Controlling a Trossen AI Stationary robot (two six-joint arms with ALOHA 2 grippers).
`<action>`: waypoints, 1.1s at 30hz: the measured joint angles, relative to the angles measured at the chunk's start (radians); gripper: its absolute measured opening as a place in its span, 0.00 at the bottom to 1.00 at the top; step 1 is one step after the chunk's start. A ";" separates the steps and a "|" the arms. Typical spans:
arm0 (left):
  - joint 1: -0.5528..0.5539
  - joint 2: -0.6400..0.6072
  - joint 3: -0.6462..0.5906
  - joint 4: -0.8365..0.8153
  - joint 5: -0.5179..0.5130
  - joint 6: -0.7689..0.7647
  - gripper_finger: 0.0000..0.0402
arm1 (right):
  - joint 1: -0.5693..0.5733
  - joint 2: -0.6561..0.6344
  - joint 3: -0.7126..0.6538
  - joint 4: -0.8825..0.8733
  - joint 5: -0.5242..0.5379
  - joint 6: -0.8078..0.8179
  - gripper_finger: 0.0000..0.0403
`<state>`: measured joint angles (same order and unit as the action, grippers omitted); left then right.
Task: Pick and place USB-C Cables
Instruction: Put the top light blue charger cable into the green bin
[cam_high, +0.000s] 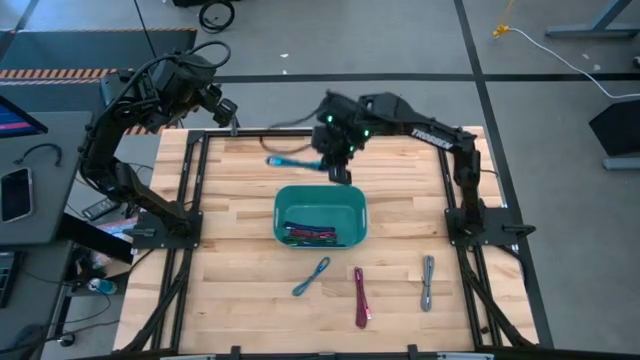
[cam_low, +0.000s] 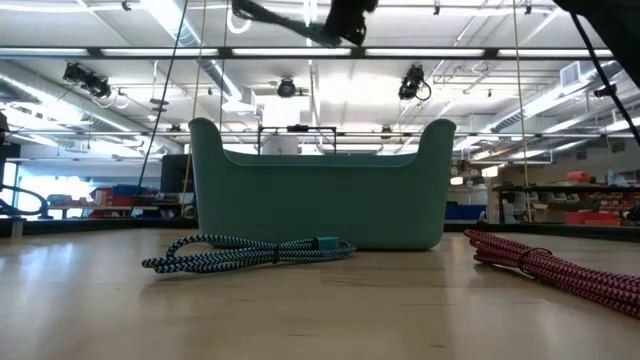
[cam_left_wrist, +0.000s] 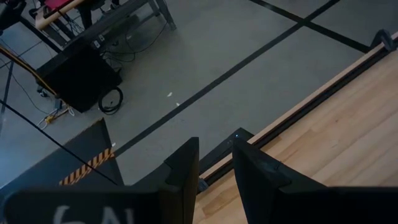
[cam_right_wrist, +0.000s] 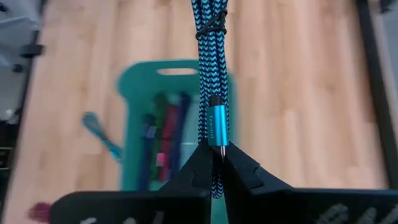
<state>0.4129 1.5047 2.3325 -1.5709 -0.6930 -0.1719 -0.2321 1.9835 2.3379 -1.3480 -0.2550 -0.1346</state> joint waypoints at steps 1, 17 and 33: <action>0.000 0.000 0.000 0.000 0.000 0.000 0.26 | 0.022 0.000 -0.001 0.001 0.000 0.018 0.04; -0.001 0.000 0.000 0.000 0.121 0.001 0.26 | 0.325 0.010 -0.112 -0.085 0.262 0.404 0.04; -0.001 0.000 0.000 0.000 0.121 0.003 0.26 | 0.217 0.013 -0.633 0.247 0.178 0.375 0.04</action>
<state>0.4122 1.5047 2.3325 -1.5708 -0.5720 -0.1692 -0.0150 1.9968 1.7044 -1.1008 -0.0765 0.2401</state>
